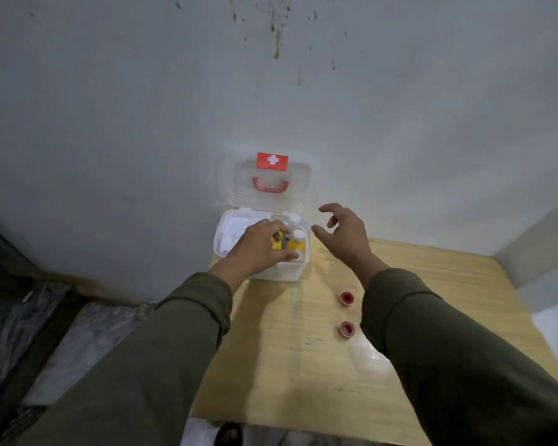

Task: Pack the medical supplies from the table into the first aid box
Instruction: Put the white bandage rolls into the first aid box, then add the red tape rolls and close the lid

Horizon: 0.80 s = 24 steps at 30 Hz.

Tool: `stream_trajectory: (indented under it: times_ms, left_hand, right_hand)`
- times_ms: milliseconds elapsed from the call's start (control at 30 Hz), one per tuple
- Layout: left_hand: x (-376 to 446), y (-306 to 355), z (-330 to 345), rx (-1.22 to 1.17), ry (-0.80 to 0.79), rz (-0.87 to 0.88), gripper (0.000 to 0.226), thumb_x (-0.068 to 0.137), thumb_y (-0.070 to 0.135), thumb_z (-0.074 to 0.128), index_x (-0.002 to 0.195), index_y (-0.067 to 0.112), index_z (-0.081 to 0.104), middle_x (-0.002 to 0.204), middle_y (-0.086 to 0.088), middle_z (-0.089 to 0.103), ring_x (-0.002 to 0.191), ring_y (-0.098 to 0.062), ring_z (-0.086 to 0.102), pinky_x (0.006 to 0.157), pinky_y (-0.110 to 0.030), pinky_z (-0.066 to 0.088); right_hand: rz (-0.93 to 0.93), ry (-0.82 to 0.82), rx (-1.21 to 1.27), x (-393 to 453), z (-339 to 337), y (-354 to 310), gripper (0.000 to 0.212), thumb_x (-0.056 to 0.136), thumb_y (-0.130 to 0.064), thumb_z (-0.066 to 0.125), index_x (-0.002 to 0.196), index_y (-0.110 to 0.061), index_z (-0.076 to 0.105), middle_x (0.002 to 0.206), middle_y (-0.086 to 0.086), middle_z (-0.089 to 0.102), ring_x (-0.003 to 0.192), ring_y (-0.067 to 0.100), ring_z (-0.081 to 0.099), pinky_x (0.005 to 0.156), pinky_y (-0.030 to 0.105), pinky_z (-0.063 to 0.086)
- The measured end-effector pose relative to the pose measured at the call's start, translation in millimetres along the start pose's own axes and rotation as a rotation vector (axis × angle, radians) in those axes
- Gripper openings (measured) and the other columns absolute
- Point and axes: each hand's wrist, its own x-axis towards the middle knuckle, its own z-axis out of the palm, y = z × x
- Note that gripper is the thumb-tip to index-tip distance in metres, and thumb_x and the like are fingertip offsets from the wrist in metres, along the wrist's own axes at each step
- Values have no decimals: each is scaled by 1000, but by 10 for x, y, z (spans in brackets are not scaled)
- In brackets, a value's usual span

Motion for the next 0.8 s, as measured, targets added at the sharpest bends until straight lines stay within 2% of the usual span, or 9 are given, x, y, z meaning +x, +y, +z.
stream_trajectory:
  times_ms: [67,200,333,633,800]
  left_hand:
    - [-77,136,178,-34,40,-2,45,70,37,80,108,19,64,90,3,54,66,-2,45,73,-24,42]
    - [-302,321,592,-56,48,-35,49,68,40,81,108,19,63,92,4,54,63,-4,46,71,-25,45]
    - [-505,391,1027,-88,40,-156,52,64,43,82,109,23,63,97,5,56,73,-9,54,73,-24,49]
    - [-725,381,1809,-102,-31,-289,66,59,42,86,117,27,60,112,7,52,93,-7,54,84,-19,43]
    - [-764,350,2003,-116,-15,-307,68,61,38,86,121,24,59,110,8,49,92,-6,51,83,-16,38]
  right_hand:
    - [-3,-31,-33,-88,-126,228,39,81,-31,68,117,-24,55,98,7,58,83,15,52,74,27,43]
    - [14,-124,-59,-279,-289,708,42,80,-32,70,118,-25,55,100,5,57,84,15,53,73,27,41]
    - [17,-255,-68,-473,-230,1132,43,78,-33,73,117,-28,56,104,3,57,87,16,55,76,31,50]
    - [7,-401,-42,-678,64,1707,50,73,-29,78,118,-28,58,116,4,52,105,18,51,90,32,45]
    - [-11,-435,-14,-609,219,1783,54,71,-30,80,120,-27,57,115,5,51,108,21,50,91,32,43]
